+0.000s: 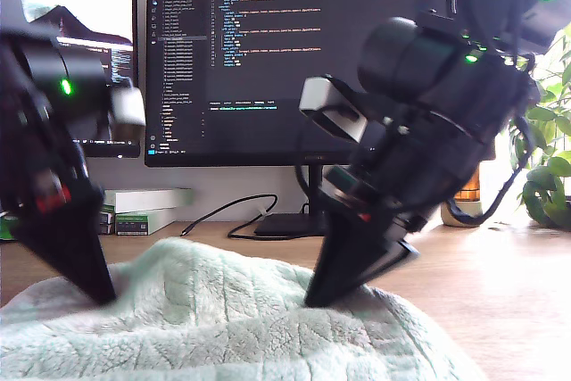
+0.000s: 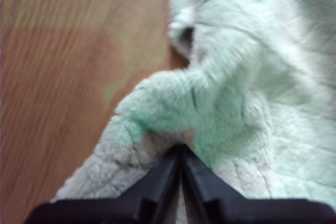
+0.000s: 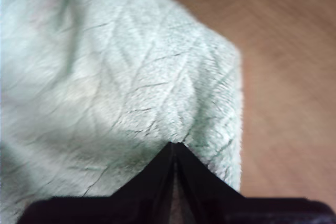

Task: Fold the tea towel to a neat square and place it to the right

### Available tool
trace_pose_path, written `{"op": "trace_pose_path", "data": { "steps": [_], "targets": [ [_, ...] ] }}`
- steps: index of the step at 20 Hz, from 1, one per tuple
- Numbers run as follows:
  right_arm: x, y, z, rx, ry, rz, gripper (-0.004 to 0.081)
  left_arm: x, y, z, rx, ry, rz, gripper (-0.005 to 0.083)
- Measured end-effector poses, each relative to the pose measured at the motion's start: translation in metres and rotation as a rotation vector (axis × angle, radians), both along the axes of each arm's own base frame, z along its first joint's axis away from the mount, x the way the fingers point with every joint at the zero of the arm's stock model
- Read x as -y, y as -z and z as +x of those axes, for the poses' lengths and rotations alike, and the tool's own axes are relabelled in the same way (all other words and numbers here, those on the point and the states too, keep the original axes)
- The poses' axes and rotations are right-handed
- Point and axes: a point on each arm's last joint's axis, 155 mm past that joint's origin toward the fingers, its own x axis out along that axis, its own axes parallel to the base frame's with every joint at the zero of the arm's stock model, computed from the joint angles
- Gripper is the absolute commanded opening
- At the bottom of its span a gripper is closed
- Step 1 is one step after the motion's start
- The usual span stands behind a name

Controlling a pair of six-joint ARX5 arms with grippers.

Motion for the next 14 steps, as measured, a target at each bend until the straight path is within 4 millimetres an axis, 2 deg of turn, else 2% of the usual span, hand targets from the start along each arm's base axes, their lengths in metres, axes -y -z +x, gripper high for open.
{"op": "trace_pose_path", "data": {
  "steps": [5,9,14],
  "targets": [
    [0.010,0.001,0.017,0.051,0.091,-0.052,-0.0013,0.001,-0.004,0.037,0.161,-0.020,0.021,-0.0019],
    [0.014,-0.005,0.041,0.111,0.218,-0.049,-0.0012,0.005,-0.009,0.059,0.258,-0.031,0.009,-0.0019],
    [0.017,-0.008,0.051,0.126,0.292,-0.041,-0.0013,0.011,-0.022,0.082,0.378,-0.018,-0.011,-0.0019]
  ]
}}
